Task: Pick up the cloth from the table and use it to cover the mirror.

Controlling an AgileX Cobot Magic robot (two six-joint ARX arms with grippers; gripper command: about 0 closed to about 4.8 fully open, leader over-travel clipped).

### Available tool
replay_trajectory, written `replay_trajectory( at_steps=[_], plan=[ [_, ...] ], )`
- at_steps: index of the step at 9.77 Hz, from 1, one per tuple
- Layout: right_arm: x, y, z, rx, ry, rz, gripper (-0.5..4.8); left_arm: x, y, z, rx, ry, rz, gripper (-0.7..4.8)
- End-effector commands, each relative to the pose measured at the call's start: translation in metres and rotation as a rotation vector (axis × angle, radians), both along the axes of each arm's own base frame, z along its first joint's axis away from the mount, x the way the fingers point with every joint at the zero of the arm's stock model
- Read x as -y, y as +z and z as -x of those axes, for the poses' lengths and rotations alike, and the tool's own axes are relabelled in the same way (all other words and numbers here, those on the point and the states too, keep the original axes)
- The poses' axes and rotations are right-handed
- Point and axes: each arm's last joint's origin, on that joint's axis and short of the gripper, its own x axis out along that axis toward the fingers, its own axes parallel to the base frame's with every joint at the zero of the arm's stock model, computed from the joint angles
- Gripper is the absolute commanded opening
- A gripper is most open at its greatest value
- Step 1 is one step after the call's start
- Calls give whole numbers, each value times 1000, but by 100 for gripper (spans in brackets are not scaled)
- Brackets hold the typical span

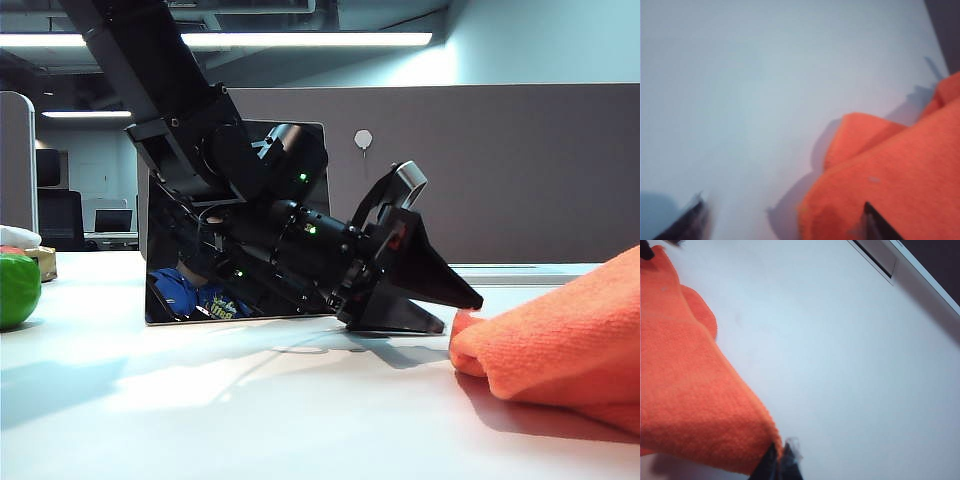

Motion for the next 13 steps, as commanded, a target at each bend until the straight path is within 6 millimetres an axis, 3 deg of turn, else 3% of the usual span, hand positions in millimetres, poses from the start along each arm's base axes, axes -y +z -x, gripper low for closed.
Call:
replay_trajectory(
  at_steps=[1,5,6,8,10,11,12,13],
  plan=[
    [0,1,0,8,-7,-7,-1,0,-5,7,-86,-66,8,403],
    [0,1,0,8,-7,-7,-1,1,-4,9,-113,-117,43,394],
    [0,1,0,8,-7,-7,-1,2,-4,10,-119,-131,51,301],
    [0,1,0,8,-7,-7,-1,2,-4,10,-119,-133,51,234],
    [0,1,0,8,-7,-7,-1,2,-4,10,-119,-132,51,202],
    [0,1,0,8,-7,-7,-1,3,-2,9,-95,-114,53,38],
    [0,1,0,6,-6,-8,-1,4,-1,8,-79,-116,65,-6],
    [0,1,0,7,-6,-8,-1,4,-1,8,-77,-116,66,-6]
  ],
)
